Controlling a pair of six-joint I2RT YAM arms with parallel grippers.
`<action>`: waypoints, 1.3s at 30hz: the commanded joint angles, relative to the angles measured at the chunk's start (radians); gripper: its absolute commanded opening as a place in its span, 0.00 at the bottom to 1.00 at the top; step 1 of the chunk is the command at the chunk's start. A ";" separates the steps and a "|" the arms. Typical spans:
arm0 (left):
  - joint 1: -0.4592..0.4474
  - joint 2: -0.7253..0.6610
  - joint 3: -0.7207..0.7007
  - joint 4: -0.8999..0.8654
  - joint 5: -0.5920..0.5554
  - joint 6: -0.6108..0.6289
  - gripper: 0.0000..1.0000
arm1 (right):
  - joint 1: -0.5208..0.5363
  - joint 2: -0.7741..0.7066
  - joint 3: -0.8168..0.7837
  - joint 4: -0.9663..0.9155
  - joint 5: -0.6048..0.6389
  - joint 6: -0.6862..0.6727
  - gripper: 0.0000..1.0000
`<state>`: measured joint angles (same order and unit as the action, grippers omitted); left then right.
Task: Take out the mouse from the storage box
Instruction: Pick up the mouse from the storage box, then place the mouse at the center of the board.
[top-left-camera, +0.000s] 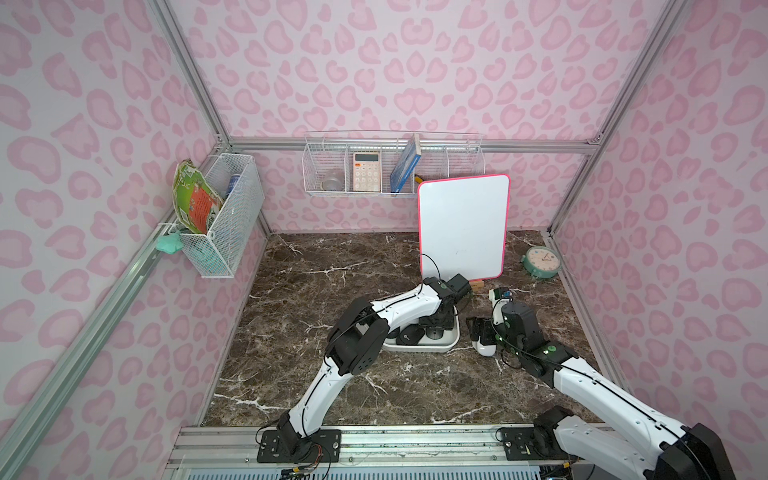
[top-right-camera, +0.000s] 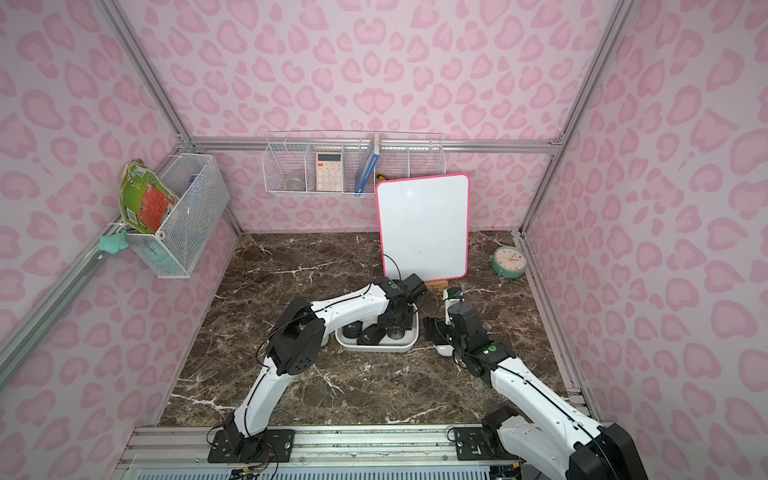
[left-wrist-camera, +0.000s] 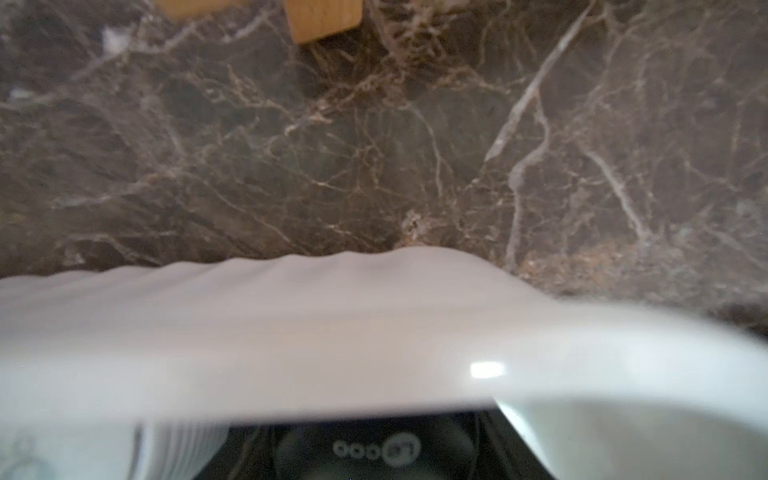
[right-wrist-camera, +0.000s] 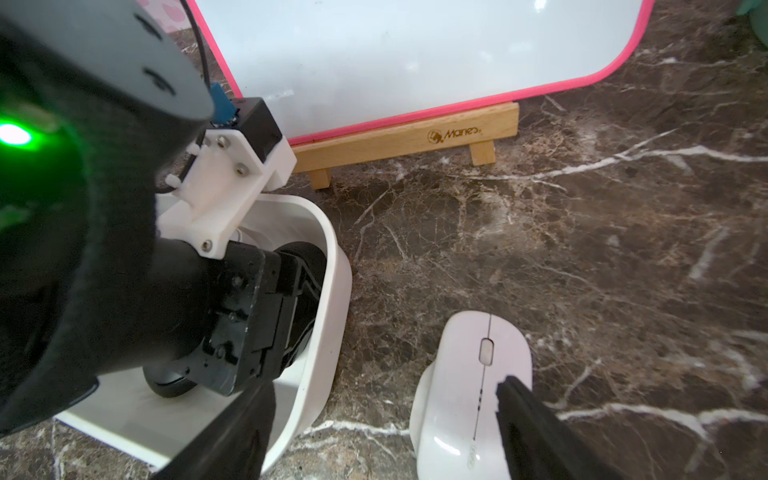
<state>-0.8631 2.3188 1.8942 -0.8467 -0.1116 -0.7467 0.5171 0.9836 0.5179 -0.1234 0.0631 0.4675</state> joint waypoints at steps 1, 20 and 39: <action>0.000 -0.009 -0.016 -0.010 0.021 0.004 0.50 | 0.001 0.008 0.017 0.011 -0.011 0.004 0.86; -0.005 -0.504 -0.350 0.080 -0.004 0.049 0.45 | 0.001 0.000 0.017 -0.006 0.001 0.003 0.86; -0.004 -1.054 -0.987 -0.026 -0.036 -0.128 0.45 | 0.029 0.057 0.028 0.041 -0.018 0.022 0.85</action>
<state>-0.8673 1.2984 0.9504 -0.8494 -0.1223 -0.8211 0.5392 1.0313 0.5293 -0.1089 0.0441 0.4770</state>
